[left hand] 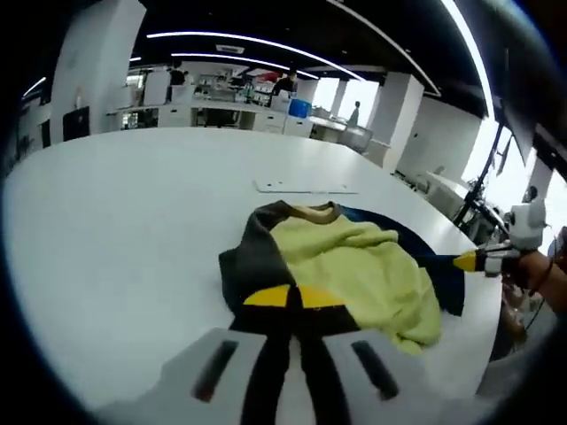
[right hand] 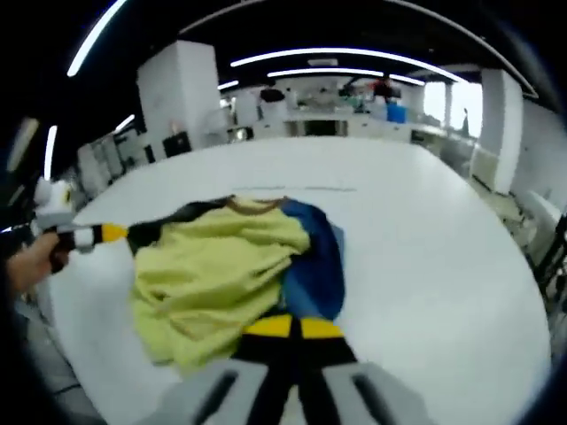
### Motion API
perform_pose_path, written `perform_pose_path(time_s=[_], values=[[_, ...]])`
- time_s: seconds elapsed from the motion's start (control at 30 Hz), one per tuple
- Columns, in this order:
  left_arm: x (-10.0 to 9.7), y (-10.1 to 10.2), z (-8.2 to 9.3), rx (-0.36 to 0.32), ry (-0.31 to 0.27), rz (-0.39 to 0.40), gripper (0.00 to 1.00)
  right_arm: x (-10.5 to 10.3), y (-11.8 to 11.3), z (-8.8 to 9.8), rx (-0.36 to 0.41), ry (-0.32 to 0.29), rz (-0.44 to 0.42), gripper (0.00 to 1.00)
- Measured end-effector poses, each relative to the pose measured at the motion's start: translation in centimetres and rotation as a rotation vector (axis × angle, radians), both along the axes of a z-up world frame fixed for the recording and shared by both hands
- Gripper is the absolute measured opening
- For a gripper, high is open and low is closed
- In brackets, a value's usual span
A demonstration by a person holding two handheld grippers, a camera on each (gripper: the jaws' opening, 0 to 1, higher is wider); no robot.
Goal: Fold the garment on the visible template until the final outline fits inside the template.
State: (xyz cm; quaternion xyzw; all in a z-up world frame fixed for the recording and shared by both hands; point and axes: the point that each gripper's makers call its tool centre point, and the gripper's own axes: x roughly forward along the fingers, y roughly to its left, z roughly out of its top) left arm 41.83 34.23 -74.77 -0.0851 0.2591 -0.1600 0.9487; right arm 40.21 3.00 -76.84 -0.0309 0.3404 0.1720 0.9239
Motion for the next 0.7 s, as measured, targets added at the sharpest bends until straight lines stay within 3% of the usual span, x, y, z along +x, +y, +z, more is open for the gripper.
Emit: perform_pose_path(time_s=[0.13, 0.33, 0.5, 0.6, 0.7], values=[[0.0, 1.1, 0.4, 0.006, -0.009, -0.006, 0.0, 0.6, -2.6, 0.8, -0.077, 0.01, 0.031, 0.0], [-0.2, 2.7, 0.2, 0.048, -0.004, -0.006, 0.0, 2.4, -6.2, 1.3, -0.142, 0.024, 0.009, 0.0], [0.1, 3.9, 0.3, 0.042, -0.01, 0.011, 0.0, 4.1, -8.3, 0.2, -0.191, 0.052, -0.002, 0.0], [0.2, 4.5, 0.0, 0.042, -0.002, 0.026, 0.0, 4.0, -8.7, 0.0, -0.217, 0.063, -0.004, 0.0], [0.3, 5.7, -0.7, 0.065, 0.011, 0.049, 0.0, 5.8, -10.2, -0.8, -0.238, 0.078, -0.019, 0.0]])
